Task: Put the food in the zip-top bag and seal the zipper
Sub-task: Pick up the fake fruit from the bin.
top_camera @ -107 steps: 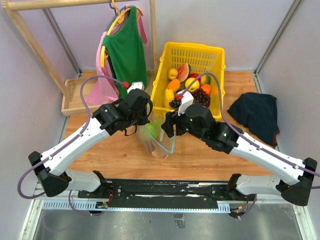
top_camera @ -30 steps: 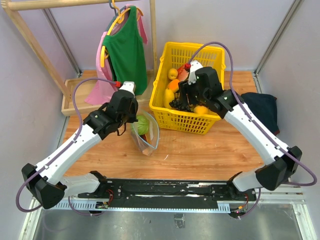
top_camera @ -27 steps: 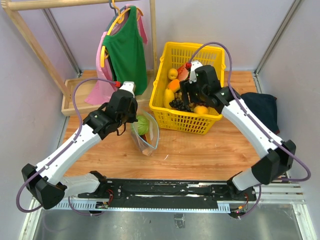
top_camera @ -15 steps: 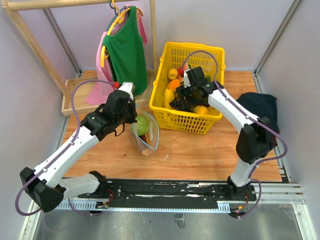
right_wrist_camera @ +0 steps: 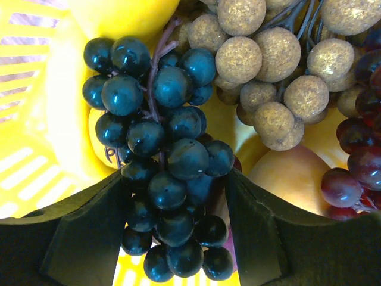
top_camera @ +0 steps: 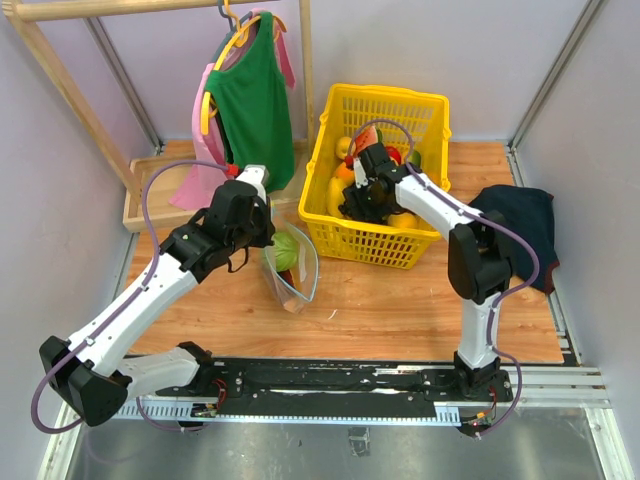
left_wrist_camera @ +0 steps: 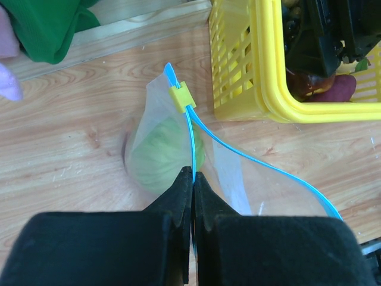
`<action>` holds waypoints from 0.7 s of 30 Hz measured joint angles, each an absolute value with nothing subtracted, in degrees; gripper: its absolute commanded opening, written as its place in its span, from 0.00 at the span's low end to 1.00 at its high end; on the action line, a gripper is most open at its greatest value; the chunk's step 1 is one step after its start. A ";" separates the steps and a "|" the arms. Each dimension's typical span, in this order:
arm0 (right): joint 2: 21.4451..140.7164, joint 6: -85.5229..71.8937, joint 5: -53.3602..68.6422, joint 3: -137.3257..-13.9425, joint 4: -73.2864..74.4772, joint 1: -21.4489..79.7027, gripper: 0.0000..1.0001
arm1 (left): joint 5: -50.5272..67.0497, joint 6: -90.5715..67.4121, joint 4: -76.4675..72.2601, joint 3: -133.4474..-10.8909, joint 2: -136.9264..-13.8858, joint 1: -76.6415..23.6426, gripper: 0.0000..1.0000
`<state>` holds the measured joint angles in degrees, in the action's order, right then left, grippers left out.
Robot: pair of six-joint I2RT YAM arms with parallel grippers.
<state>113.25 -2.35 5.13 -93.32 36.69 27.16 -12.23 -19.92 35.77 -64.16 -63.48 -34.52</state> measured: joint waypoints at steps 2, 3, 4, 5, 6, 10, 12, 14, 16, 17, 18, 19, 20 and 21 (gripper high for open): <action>114.04 -2.04 5.15 -93.82 36.69 27.09 0.48 | -11.90 -19.92 35.70 -64.14 -63.46 -34.48 0.00; 114.45 -1.93 5.23 -94.19 36.71 26.94 0.45 | -11.84 -19.92 35.64 -64.14 -63.46 -34.41 0.00; 114.65 -1.87 5.50 -94.35 36.69 26.72 0.41 | -11.75 -19.92 35.62 -64.14 -63.46 -34.33 0.00; 114.67 -1.78 5.56 -94.35 36.71 26.55 0.38 | -11.68 -19.92 35.64 -64.12 -63.46 -34.24 0.00; 114.65 -1.69 5.63 -94.35 36.73 26.35 0.36 | -11.66 -19.92 35.62 -64.12 -63.46 -34.17 0.00; 113.60 -1.69 6.00 -94.35 37.65 26.00 0.30 | -11.33 -19.92 35.62 -64.05 -63.46 -34.13 0.00; 112.60 -1.69 6.00 -94.35 38.46 25.98 0.21 | -11.18 -19.92 35.59 -64.03 -63.46 -34.04 0.00; 111.02 -1.69 5.98 -94.26 39.07 25.98 0.09 | -10.90 -19.92 35.57 -64.03 -63.46 -33.85 0.00; 108.99 -1.72 5.96 -94.17 39.40 25.96 0.06 | -10.72 -19.92 35.48 -63.99 -63.46 -33.71 0.00; 107.83 -1.74 5.96 -94.11 39.40 25.96 0.04 | -10.59 -19.92 35.31 -63.88 -63.40 -33.65 0.00; 106.74 -1.78 5.89 -94.06 39.38 25.96 0.04 | -10.41 -19.90 35.16 -63.79 -63.35 -33.58 0.00; 105.58 -1.89 5.80 -93.95 39.38 25.96 0.04 | -10.39 -19.92 35.05 -63.72 -63.29 -33.50 0.00; 104.73 -1.98 5.72 -93.91 39.40 25.93 0.03 | -10.35 -19.92 34.81 -63.57 -63.22 -33.43 0.00; 103.90 -2.17 5.56 -93.91 39.40 25.93 0.01 | -10.35 -19.92 34.68 -63.42 -63.13 -33.41 0.00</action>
<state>103.90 -2.17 5.56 -93.91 39.40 25.93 -10.35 -19.92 34.68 -63.42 -63.13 -33.41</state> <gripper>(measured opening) 0.339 0.014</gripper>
